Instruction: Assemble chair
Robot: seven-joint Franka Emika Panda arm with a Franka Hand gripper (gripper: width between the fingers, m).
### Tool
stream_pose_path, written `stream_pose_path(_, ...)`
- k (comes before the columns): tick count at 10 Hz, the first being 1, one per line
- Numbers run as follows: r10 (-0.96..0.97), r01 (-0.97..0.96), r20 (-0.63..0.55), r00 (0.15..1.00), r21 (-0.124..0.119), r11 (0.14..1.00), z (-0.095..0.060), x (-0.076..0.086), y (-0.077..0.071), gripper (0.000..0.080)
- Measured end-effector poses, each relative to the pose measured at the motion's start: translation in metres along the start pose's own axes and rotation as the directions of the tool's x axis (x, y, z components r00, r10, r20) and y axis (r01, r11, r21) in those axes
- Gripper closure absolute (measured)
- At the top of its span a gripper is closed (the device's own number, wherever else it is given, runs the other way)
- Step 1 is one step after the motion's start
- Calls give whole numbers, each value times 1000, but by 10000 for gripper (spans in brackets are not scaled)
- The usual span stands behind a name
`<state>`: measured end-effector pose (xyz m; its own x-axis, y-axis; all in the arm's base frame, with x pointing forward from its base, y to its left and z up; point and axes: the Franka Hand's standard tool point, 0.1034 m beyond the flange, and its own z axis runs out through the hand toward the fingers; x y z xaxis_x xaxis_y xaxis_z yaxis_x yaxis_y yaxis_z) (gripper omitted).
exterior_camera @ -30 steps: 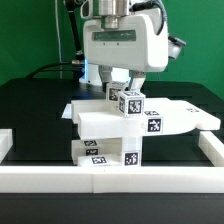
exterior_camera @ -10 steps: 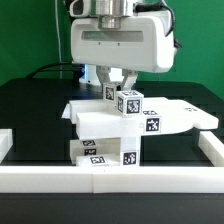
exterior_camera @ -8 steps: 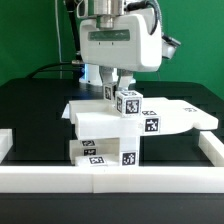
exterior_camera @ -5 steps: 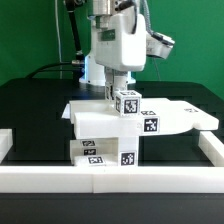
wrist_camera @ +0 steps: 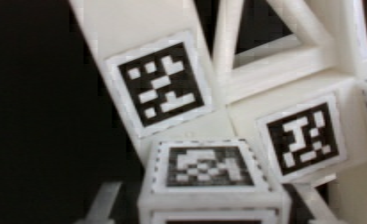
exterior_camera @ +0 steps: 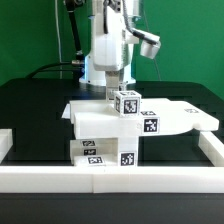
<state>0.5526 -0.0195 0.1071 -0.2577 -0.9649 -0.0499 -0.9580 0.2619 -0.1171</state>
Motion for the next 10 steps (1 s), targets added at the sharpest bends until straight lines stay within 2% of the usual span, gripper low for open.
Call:
stream_pose_path(5, 257, -257, 0, 966, 0, 966, 0, -2, 0, 528)
stream_pose_path(6, 228, -228, -1, 974, -1, 974, 1, -2, 1, 467)
stream_pose_path(7, 197, -197, 0, 980, -1, 980, 1, -2, 1, 282)
stream_pose_path(8, 190, -190, 0, 982, -4, 982, 1, -3, 1, 282)
stream_pose_path(9, 121, -121, -3, 993, -4, 993, 0, -4, 1, 178)
stream_pose_path(10, -13, 13, -8, 1000, -7, 1000, -1, -5, 0, 158)
